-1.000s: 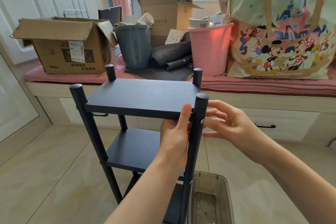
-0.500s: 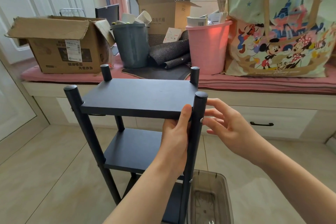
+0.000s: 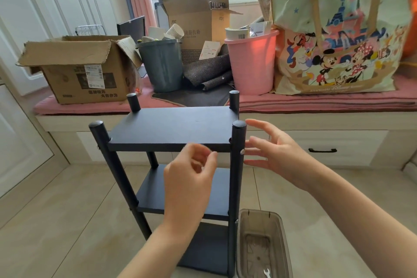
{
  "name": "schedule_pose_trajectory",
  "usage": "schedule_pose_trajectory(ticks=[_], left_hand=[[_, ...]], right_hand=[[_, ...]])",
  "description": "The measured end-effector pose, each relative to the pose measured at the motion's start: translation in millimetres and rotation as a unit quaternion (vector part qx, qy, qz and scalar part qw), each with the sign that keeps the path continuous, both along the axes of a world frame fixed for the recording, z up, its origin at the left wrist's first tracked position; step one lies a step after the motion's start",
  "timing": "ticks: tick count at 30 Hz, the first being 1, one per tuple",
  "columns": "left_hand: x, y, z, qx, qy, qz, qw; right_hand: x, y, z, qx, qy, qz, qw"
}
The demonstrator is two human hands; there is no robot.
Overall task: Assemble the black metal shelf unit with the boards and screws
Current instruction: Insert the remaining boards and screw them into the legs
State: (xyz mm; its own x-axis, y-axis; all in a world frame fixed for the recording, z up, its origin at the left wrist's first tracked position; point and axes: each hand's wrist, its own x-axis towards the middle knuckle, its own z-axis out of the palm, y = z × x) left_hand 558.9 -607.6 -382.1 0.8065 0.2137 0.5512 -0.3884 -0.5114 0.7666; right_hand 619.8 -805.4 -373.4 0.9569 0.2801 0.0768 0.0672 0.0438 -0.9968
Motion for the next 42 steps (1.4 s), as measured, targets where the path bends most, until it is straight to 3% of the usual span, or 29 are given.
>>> schedule_pose_trajectory(ticks=[2, 6, 12, 23, 33, 42], left_hand=[[9, -4, 12, 0.122, -0.048, -0.001, 0.991], [34, -12, 26, 0.344, -0.012, 0.004, 0.939], [52, -15, 22, 0.454, 0.046, 0.013, 0.89], [51, -18, 8, 0.437, -0.035, 0.051, 0.898], [58, -18, -5, 0.422, -0.118, 0.083, 0.895], [67, -23, -19, 0.378, -0.211, 0.111, 0.895]], right_hand=[[7, 5, 2, 0.026, 0.06, -0.035, 0.997], [18, 21, 5, 0.023, 0.148, -0.048, 0.988], [26, 27, 3, 0.006, 0.117, 0.028, 0.993], [29, -7, -44, 0.013, 0.13, -0.017, 0.991], [24, -50, -178, -0.167, 0.209, -0.035, 0.963], [22, -40, -295, -0.374, 0.263, 0.002, 0.889]])
